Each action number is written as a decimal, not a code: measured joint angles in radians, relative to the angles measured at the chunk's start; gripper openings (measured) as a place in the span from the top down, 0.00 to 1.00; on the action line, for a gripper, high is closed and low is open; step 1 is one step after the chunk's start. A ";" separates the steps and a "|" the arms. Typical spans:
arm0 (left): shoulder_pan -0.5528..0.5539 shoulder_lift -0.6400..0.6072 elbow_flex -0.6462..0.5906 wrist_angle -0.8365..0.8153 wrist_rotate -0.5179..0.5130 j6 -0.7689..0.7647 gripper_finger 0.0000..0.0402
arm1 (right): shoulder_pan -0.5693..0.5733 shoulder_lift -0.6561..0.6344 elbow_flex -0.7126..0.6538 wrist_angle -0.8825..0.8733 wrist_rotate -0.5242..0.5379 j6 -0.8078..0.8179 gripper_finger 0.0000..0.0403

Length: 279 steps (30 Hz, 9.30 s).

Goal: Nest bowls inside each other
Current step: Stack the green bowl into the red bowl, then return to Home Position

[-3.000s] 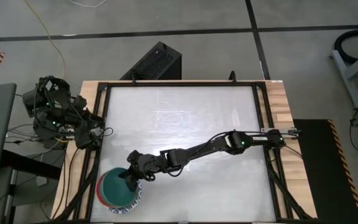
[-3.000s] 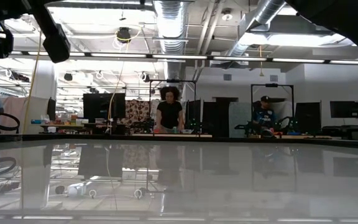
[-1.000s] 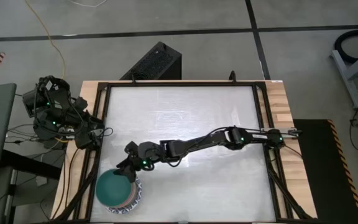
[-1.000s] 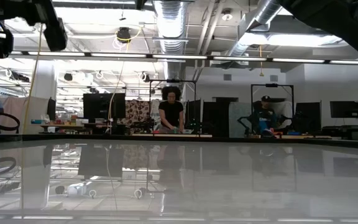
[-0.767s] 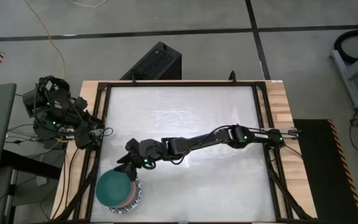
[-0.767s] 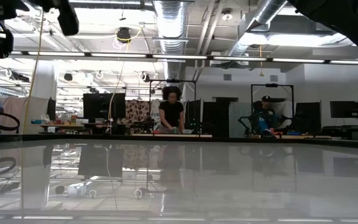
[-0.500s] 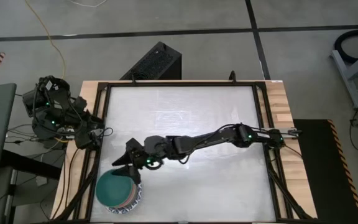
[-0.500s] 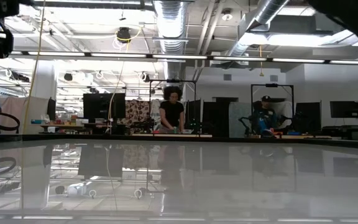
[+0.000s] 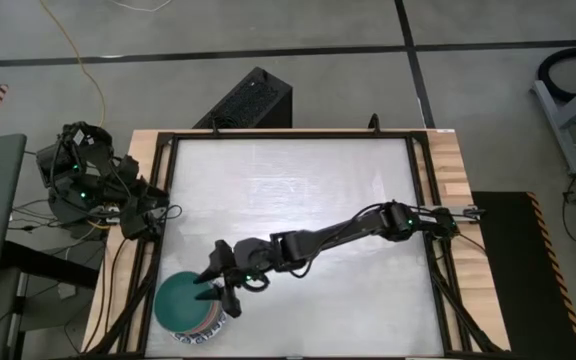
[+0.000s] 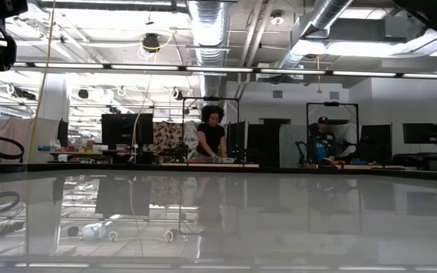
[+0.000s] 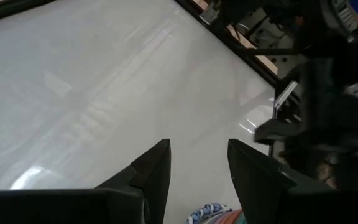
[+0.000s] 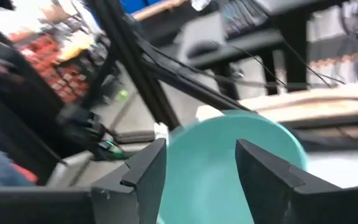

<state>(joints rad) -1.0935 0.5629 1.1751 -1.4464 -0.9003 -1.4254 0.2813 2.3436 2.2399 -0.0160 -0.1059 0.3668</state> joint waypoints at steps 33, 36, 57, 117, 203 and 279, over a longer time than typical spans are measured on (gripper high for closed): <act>0.000 0.000 0.000 0.001 -0.001 -0.005 0.63 | 0.011 -0.034 -0.155 0.051 0.142 -0.081 0.55; 0.000 0.003 0.000 0.005 0.041 0.019 0.63 | 0.012 -0.054 -0.154 0.061 0.142 -0.080 0.55; 0.000 0.134 0.000 -0.023 0.144 0.077 0.63 | 0.062 0.008 -0.155 0.102 0.131 -0.215 0.55; -0.001 -0.198 0.300 0.763 0.626 1.414 0.63 | 0.100 -1.209 -0.401 -0.642 0.358 -0.221 0.55; 0.045 -0.559 -1.165 1.804 0.545 1.367 0.63 | 0.105 -2.340 -2.231 0.507 0.395 -0.111 0.55; 0.994 -0.559 -1.169 1.485 0.939 1.256 0.63 | -0.431 -2.337 -2.234 0.058 -0.048 -0.367 0.53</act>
<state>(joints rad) -0.0998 0.0040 0.0063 0.0387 0.0392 -0.1695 -0.1497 0.0063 0.0055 0.0422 -0.1543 -0.0006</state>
